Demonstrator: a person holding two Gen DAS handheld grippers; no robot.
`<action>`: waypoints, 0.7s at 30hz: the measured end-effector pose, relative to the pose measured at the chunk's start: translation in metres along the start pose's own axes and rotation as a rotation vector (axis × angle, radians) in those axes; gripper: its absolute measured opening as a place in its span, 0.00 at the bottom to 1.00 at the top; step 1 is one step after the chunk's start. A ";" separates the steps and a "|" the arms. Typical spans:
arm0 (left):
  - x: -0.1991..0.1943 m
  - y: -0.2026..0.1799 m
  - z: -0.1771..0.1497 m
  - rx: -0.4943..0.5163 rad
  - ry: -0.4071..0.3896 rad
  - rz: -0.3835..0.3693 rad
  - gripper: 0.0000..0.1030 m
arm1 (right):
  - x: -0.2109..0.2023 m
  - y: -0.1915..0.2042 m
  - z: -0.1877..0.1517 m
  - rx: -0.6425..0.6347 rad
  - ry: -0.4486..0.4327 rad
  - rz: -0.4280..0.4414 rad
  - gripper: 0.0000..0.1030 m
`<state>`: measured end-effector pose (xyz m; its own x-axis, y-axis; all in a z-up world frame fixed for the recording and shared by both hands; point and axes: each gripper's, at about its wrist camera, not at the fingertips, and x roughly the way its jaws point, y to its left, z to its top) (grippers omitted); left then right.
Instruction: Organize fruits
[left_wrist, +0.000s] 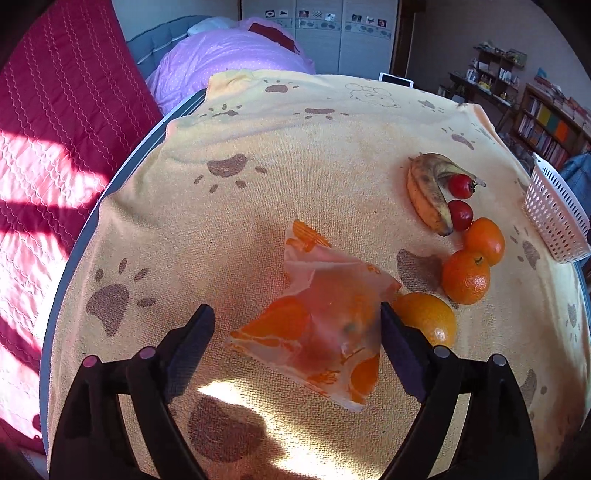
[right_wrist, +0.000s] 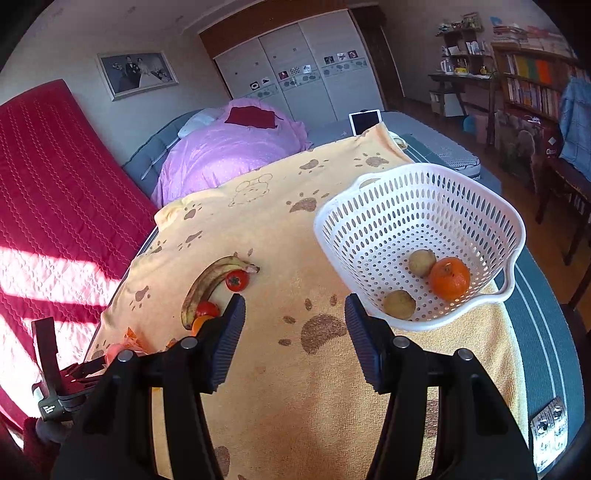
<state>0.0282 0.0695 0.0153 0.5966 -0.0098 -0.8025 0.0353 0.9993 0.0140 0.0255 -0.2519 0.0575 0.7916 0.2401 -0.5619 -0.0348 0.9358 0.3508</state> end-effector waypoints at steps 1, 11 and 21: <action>0.003 0.000 -0.001 0.007 0.003 0.000 0.85 | 0.000 0.001 0.000 -0.003 -0.001 -0.003 0.56; -0.001 -0.001 0.007 0.020 -0.050 -0.040 0.53 | 0.001 0.002 -0.002 -0.010 0.004 -0.009 0.56; -0.040 -0.021 0.034 0.041 -0.170 -0.041 0.50 | -0.011 -0.017 -0.001 0.037 -0.032 -0.020 0.56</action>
<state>0.0311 0.0475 0.0674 0.7208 -0.0602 -0.6905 0.0933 0.9956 0.0107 0.0164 -0.2701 0.0567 0.8108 0.2128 -0.5452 0.0032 0.9299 0.3678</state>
